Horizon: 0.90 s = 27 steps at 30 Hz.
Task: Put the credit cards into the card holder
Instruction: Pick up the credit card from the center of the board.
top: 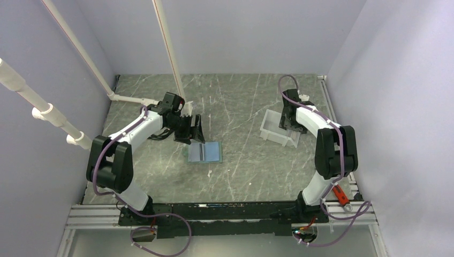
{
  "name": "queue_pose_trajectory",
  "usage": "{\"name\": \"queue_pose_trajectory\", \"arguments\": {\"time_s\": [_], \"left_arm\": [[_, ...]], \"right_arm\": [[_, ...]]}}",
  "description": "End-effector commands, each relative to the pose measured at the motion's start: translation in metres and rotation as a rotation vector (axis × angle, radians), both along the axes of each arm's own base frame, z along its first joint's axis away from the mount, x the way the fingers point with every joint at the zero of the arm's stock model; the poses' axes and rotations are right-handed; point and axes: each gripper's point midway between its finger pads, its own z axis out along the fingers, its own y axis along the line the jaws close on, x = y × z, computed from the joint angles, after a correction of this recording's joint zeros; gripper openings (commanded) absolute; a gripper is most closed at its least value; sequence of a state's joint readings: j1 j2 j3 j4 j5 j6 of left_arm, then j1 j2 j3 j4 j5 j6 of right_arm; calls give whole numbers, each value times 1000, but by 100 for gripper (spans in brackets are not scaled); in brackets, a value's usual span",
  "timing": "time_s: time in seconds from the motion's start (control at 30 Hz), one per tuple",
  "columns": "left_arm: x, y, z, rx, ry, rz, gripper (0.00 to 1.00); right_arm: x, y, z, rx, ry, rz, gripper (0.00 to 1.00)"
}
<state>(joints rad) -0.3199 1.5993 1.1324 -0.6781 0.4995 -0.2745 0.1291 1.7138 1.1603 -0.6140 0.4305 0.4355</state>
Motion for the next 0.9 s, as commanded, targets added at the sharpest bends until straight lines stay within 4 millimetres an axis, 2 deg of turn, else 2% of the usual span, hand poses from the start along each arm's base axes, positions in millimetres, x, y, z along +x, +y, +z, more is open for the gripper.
{"name": "queue_pose_trajectory", "arguments": {"time_s": [0.0, 0.23, 0.87], "left_arm": [[0, -3, 11, -25, -50, -34, 83], [-1, -3, 11, -27, -49, -36, 83], [-3, -5, 12, -38, -47, -45, 83]], "right_arm": [[4, -7, 11, -64, -8, -11, 72], [-4, -10, 16, -120, 1, -12, 61], [-12, -15, 33, -164, -7, -21, 48]]}}
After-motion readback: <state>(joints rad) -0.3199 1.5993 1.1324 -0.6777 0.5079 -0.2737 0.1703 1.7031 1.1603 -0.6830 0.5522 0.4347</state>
